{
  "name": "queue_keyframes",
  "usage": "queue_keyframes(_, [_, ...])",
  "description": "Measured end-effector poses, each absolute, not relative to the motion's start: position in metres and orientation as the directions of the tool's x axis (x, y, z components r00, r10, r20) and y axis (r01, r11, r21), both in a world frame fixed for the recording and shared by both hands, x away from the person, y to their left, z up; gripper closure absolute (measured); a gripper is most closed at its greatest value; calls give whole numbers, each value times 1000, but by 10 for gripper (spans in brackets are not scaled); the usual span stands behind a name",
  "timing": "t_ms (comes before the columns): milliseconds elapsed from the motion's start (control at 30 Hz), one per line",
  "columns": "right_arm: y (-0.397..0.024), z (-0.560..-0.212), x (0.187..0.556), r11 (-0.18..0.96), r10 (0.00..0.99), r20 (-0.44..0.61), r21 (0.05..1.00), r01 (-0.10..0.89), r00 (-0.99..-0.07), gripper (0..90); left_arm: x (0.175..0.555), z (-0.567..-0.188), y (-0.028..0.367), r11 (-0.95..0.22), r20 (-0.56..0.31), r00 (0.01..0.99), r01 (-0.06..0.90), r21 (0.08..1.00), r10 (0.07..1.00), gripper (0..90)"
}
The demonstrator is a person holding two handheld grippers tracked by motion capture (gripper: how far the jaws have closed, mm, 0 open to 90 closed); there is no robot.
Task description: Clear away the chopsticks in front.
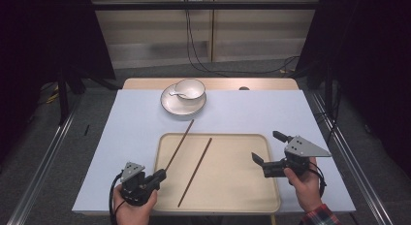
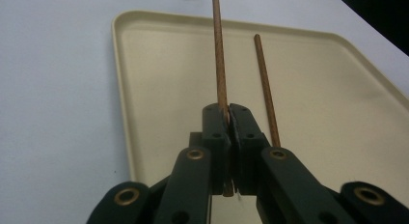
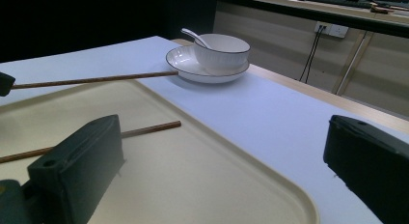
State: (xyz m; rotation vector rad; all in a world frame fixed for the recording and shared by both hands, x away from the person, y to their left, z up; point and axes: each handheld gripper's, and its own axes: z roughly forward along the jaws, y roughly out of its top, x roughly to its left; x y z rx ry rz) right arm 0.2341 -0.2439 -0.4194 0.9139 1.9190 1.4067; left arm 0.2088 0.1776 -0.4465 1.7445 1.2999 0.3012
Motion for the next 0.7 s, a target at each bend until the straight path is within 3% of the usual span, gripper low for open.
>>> queue_keyframes(700, [-244,-421,237,211,802,-59,959,191,-594,0,213,-460,165,-78,-328,439,688,721,837,862])
